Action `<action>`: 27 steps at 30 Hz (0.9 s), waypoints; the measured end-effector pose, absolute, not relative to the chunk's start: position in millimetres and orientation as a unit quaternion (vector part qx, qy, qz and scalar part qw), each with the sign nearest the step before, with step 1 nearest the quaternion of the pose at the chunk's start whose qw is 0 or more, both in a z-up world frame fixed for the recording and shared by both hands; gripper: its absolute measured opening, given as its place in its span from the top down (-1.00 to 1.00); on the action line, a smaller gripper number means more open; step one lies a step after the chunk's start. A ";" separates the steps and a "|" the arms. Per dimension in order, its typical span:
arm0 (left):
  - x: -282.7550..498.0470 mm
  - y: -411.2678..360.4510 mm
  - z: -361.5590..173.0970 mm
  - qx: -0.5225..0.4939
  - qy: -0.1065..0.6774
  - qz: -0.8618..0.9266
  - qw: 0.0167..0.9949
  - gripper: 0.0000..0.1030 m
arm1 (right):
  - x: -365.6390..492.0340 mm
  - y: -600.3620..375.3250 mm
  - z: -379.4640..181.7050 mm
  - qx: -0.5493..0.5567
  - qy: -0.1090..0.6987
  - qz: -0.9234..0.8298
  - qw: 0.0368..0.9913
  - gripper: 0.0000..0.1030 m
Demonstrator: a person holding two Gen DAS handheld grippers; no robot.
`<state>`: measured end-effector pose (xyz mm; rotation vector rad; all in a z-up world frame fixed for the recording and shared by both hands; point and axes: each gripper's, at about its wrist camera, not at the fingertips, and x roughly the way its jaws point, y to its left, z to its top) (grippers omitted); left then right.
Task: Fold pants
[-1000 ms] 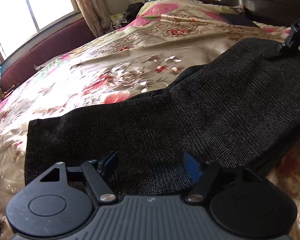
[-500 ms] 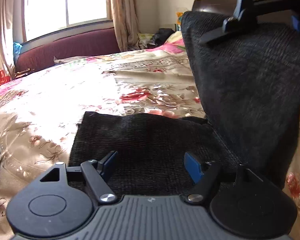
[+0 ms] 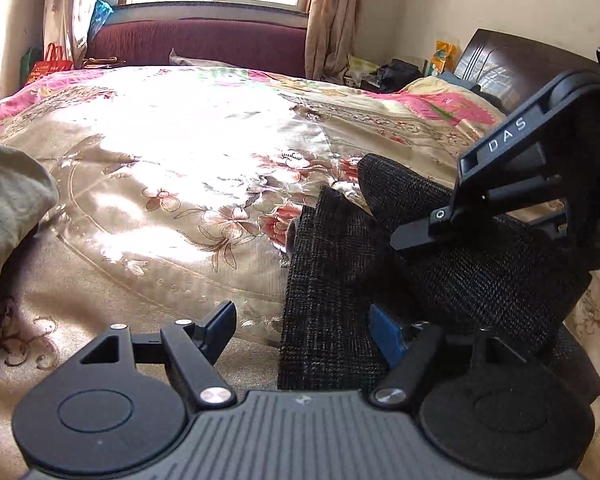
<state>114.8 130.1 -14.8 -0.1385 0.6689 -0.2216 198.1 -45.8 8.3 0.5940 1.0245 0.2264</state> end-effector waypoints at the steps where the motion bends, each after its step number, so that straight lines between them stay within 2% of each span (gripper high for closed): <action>1: 113.9 129.3 -14.9 -0.066 0.328 -0.111 0.936 -0.67 | 200.2 -42.9 8.1 0.278 0.481 0.104 0.825 0.70; 3: 111.3 128.5 -14.7 -0.062 0.327 -0.116 0.936 -0.68 | 202.9 -36.9 6.7 0.280 0.479 0.096 0.826 0.68; 6: 108.2 126.7 -13.8 -0.055 0.329 -0.120 0.935 -0.68 | 201.7 -27.5 5.1 0.285 0.472 0.094 0.829 0.52; 9: 108.3 128.2 -13.9 -0.056 0.331 -0.121 0.934 -0.73 | 201.1 -17.9 8.3 0.285 0.467 0.109 0.830 0.21; 17: 95.4 136.9 -10.4 -0.051 0.329 -0.103 0.937 -0.79 | 200.2 -19.5 15.4 0.326 0.463 0.163 0.808 0.22; 27: 52.8 152.7 17.6 -0.007 0.293 -0.008 0.956 -0.80 | 194.1 -28.2 18.8 0.228 0.434 0.197 0.849 0.22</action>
